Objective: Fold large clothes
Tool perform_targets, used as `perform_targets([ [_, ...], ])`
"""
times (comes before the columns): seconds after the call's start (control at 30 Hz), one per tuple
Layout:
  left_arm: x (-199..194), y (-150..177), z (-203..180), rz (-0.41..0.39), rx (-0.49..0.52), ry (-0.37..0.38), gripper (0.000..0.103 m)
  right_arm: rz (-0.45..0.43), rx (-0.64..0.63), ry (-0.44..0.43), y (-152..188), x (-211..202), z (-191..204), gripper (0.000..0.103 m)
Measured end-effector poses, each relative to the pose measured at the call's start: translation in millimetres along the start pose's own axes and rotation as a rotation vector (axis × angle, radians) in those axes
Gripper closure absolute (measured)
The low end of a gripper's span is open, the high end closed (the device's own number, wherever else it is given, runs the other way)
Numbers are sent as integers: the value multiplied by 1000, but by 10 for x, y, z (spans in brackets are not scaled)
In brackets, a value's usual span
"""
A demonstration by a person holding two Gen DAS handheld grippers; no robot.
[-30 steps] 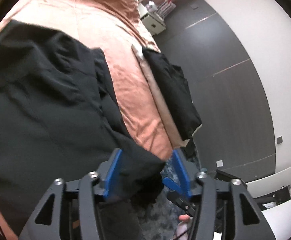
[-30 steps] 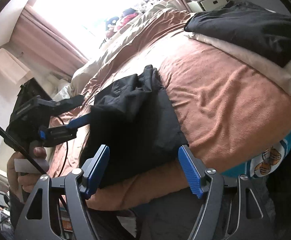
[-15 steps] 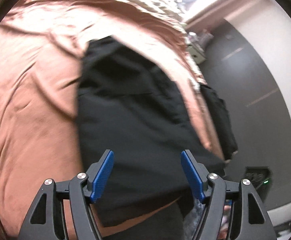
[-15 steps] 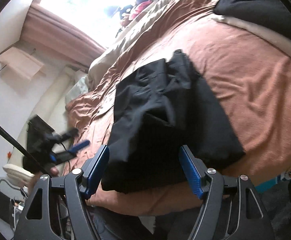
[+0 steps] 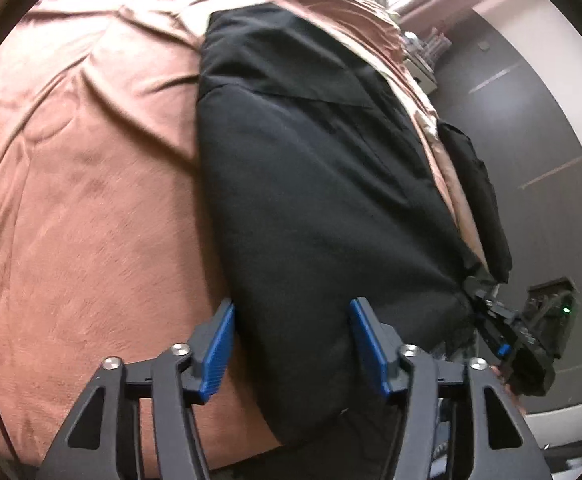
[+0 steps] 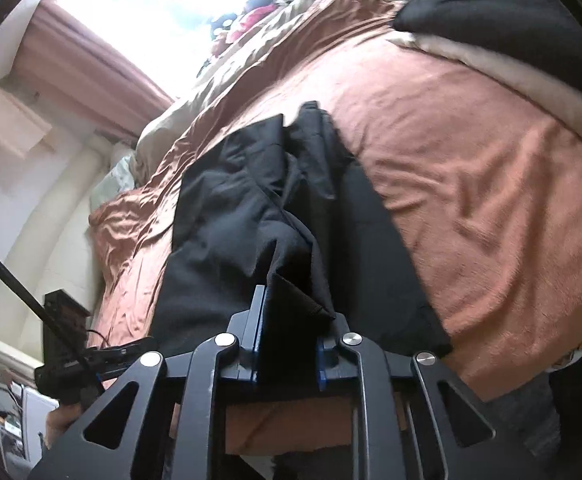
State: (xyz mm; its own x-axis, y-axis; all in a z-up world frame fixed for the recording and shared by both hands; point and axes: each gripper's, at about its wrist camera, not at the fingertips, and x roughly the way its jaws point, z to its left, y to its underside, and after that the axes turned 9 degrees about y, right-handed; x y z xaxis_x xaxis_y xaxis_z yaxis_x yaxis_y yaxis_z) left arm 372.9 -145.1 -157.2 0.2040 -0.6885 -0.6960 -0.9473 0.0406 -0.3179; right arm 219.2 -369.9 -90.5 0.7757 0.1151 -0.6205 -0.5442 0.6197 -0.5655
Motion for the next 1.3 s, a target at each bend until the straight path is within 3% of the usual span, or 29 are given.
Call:
perform_targets([
  [0.2, 67, -9, -229, 22, 65, -4, 53, 22, 83, 9, 102, 39, -347, 88],
  [0.4, 152, 69, -143, 26, 41, -29, 53, 25, 65, -16, 11, -1, -313, 85],
  [0.47, 163, 65, -133, 27, 32, -28, 53, 27, 43, -3, -10, -41, -306, 80],
  [0.6, 205, 171, -154, 32, 30, -36, 53, 27, 18, 45, -59, -41, -327, 51],
  [0.77, 241, 249, -185, 26, 46, -44, 54, 86, 77, -10, -79, 92, -453, 51],
  [0.8, 243, 250, -192, 26, 55, -45, 59, 93, 92, -19, -75, 117, -473, 51],
  [0.93, 171, 247, -199, 17, 80, -38, 72, 107, 73, -35, -40, 103, -398, 69],
  [1.1, 39, 212, -241, 10, 120, -36, 80, 123, 72, -55, 2, 62, -358, 74],
  [1.3, -208, 179, -228, -1, 138, -29, 83, 159, 63, -91, 163, 12, -237, 77],
])
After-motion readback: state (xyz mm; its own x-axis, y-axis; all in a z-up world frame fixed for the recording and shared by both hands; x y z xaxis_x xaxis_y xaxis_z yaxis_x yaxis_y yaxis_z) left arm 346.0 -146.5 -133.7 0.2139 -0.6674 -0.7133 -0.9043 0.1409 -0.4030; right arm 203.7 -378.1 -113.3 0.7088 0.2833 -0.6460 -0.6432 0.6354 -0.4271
